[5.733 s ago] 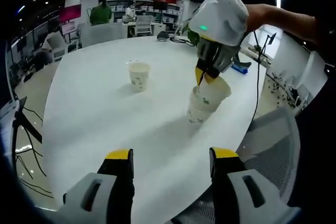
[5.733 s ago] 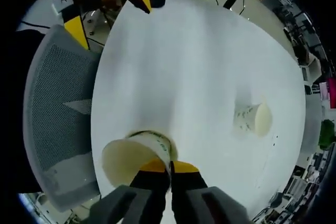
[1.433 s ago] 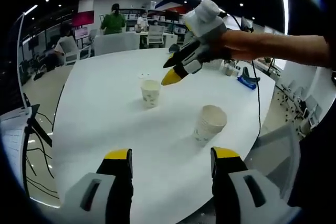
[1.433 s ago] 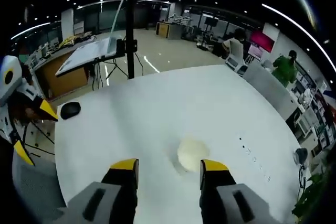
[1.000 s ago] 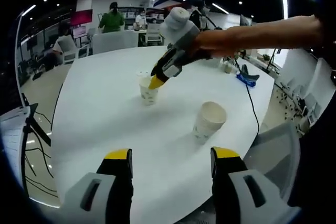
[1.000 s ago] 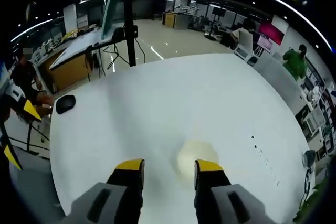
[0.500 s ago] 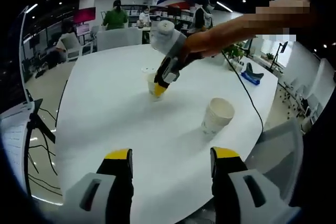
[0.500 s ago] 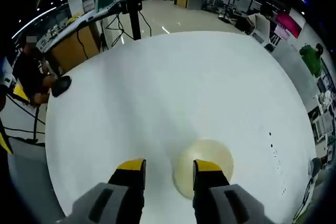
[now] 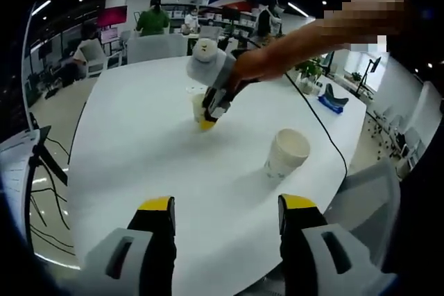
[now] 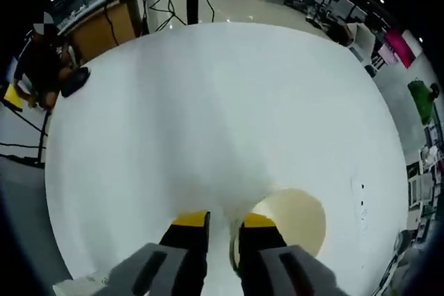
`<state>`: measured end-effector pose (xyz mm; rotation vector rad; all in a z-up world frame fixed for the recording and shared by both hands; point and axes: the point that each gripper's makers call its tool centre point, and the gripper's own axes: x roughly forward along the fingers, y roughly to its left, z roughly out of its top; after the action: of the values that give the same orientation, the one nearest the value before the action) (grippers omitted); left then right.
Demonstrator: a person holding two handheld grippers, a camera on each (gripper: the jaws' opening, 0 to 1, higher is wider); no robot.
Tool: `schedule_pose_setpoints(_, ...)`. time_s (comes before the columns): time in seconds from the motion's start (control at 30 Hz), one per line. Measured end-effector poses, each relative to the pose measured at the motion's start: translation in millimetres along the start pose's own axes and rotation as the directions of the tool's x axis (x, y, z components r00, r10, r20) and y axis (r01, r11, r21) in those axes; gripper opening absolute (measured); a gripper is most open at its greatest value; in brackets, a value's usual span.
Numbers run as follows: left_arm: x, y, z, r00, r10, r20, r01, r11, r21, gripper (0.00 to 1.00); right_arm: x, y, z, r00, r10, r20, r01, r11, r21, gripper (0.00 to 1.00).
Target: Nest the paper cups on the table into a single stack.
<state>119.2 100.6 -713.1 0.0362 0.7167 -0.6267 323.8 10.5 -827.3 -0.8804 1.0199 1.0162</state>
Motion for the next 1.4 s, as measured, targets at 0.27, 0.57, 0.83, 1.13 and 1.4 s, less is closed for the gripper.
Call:
schedule_pose_setpoints(0.27, 3, -2.5, 2.5, 1.000, -0.005, 0.011, 0.005, 1.000, -0.013, 0.59, -6, 12, 6.2, 0.999, 0.037, 0.017, -0.036, 0.996, -0.078, 0.00)
schedule_pose_setpoints(0.57, 2, -1.9, 1.9, 1.000, -0.002, 0.010, 0.002, 1.000, -0.001, 0.59, -30, 3, -10.2, 0.999, 0.024, 0.036, -0.020, 0.996, -0.084, 0.00)
schedule_pose_setpoints(0.83, -1, -0.8, 8.3, 1.000, 0.003, 0.026, -0.003, 1.000, 0.004, 0.59, -63, 7, -19.2, 0.997, 0.011, 0.076, -0.009, 1.000, -0.027, 0.00)
schedule_pose_setpoints(1.13, -2, -3.1, 13.8, 0.999, 0.005, 0.036, -0.006, 1.000, 0.019, 0.59, -95, 12, -27.5, 0.995, 0.013, 0.102, -0.012, 1.000, -0.007, 0.00)
schedule_pose_setpoints(1.4, -2, -8.7, 15.7, 0.999, 0.002, 0.033, -0.003, 0.999, 0.038, 0.59, -113, 22, -41.9, 0.993, 0.020, 0.115, -0.017, 1.000, -0.023, 0.00)
